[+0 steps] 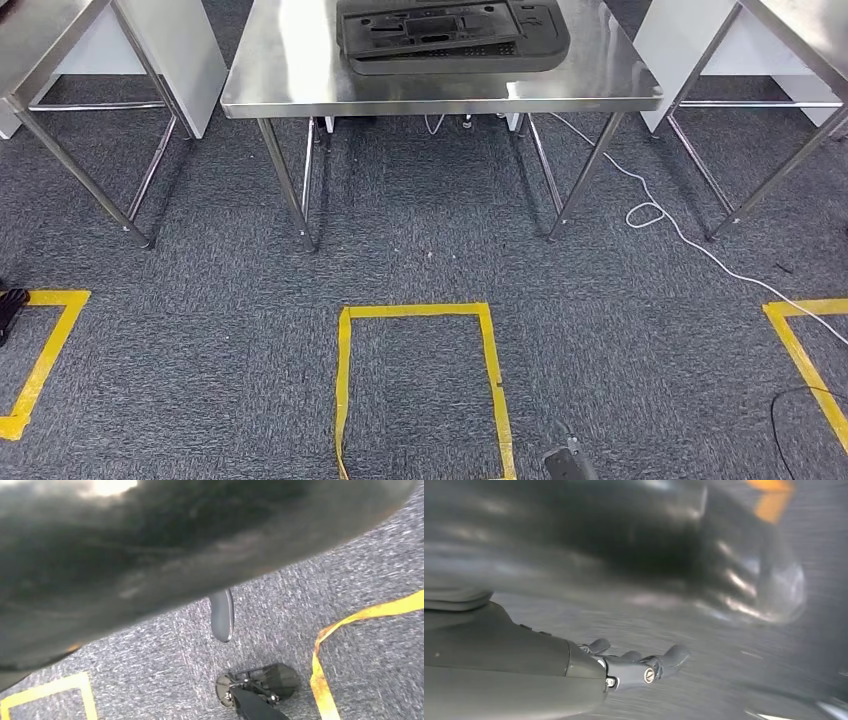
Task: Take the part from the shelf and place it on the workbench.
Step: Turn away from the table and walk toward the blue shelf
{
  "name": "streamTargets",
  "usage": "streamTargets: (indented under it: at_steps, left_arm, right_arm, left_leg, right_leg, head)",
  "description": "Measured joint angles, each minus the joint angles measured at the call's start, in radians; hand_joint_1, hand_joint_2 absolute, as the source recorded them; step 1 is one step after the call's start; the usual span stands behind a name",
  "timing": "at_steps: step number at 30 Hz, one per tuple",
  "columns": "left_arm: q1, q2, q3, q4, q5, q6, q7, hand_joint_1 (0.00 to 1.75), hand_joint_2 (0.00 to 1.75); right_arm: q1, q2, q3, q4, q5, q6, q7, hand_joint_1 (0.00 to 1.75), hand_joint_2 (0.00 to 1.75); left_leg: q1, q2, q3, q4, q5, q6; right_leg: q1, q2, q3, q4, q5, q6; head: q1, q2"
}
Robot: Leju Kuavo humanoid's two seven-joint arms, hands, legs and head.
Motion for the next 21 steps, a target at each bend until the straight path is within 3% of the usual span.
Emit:
streamTargets:
  at_steps: [2,3,5,7,8,9,10,13,14,18,20,21]
  left_arm:
    - [0.000,0.000,0.000,0.000,-0.001,0.003,-0.002,0.00,0.00]
    - [0.001,0.000,0.000,0.000,-0.002,0.004,-0.002,0.00,0.00]
    - [0.003,0.001,0.000,0.000,-0.003,0.006,-0.002,0.00,0.00]
    - [0.004,0.001,-0.001,0.000,-0.004,0.007,-0.002,0.00,0.00]
    - [0.004,0.000,-0.001,0.000,-0.004,0.008,-0.001,0.00,0.00]
    - [0.004,0.000,-0.003,0.000,-0.004,0.008,-0.001,0.00,0.00]
    - [0.004,0.001,-0.004,0.000,-0.005,0.008,-0.001,0.00,0.00]
    - [0.003,0.001,-0.006,0.000,-0.006,0.011,0.000,0.00,0.00]
    - [0.003,0.001,-0.006,0.000,-0.006,0.012,0.000,0.00,0.00]
    - [0.003,0.000,-0.007,0.000,-0.005,0.013,0.003,0.00,0.00]
    - [0.003,-0.001,-0.008,0.000,-0.006,0.013,0.006,0.00,0.00]
    - [0.003,0.000,-0.008,0.000,-0.007,0.013,0.007,0.00,0.00]
  right_arm:
    - [-0.029,0.004,0.001,0.139,0.030,-0.027,0.078,0.00,0.00]
    - [-0.039,0.008,0.002,0.194,0.038,-0.027,0.127,0.00,0.00]
    - [-0.055,0.018,0.004,0.278,0.041,-0.010,0.226,0.00,0.00]
    - [-0.067,0.028,0.005,0.339,0.037,0.018,0.321,0.00,0.00]
    - [-0.070,0.032,0.005,0.364,0.035,0.033,0.364,0.00,0.00]
    - [-0.073,0.034,0.005,0.385,0.034,0.047,0.400,0.00,0.00]
    - [-0.075,0.036,0.005,0.402,0.033,0.057,0.427,0.00,0.00]
    - [-0.085,0.041,0.004,0.436,0.026,0.065,0.459,0.00,0.00]
    - [-0.088,0.042,0.003,0.443,0.019,0.063,0.460,0.00,0.00]
    - [-0.101,0.049,-0.014,0.461,-0.022,0.046,0.444,0.00,0.00]
    - [-0.105,0.052,-0.027,0.466,-0.038,0.042,0.436,0.00,0.00]
    - [-0.108,0.053,-0.033,0.468,-0.043,0.041,0.433,0.00,0.00]
  left_leg:
    - [0.003,0.000,0.004,-0.009,0.014,-0.016]
    - [0.004,0.000,0.000,-0.004,0.006,-0.021]
    - [0.005,-0.001,-0.021,0.060,-0.062,-0.027]
    - [0.005,-0.001,-0.054,0.188,-0.150,-0.032]
    - [0.005,-0.001,-0.062,0.240,-0.172,-0.035]
    - [0.005,-0.001,-0.054,0.259,-0.175,-0.037]
    - [0.006,-0.001,-0.024,0.236,-0.161,-0.038]
    - [0.006,-0.002,0.112,0.048,-0.110,-0.035]
    - [0.005,-0.003,0.133,0.010,-0.106,-0.031]
    - [0.000,-0.004,0.123,-0.011,-0.100,-0.001]
    - [0.003,-0.002,0.113,-0.016,-0.090,0.015]
    - [0.002,-0.001,0.107,-0.017,-0.086,0.019]
  right_leg:
    - [0.000,0.000,-0.002,-0.014,0.007,-0.018]
    - [-0.003,0.000,-0.006,-0.017,0.015,-0.028]
    - [-0.010,-0.002,-0.015,-0.023,0.034,-0.046]
    - [-0.007,-0.004,-0.027,-0.022,0.044,-0.054]
    - [-0.006,-0.004,-0.031,-0.021,0.048,-0.054]
    - [-0.005,-0.005,-0.035,-0.020,0.051,-0.053]
    - [-0.005,-0.005,-0.037,-0.019,0.054,-0.052]
    - [-0.005,-0.003,-0.047,-0.002,0.054,-0.045]
    - [-0.003,-0.003,-0.053,0.005,0.054,-0.041]
    - [-0.002,0.000,-0.072,0.020,0.054,-0.021]
    - [-0.005,0.000,-0.113,0.089,0.018,-0.019]
    - [-0.007,0.000,-0.144,0.152,-0.012,-0.021]
  head:
    - [0.002,0.000]
    - [0.002,0.000]
    - [-0.003,0.000]
    - [-0.007,0.000]
    - [-0.007,0.000]
    - [-0.007,0.000]
    - [-0.007,0.000]
    - [-0.007,0.000]
    - [-0.007,0.000]
    - [-0.005,0.000]
    - [0.001,0.000]
    - [0.003,0.000]
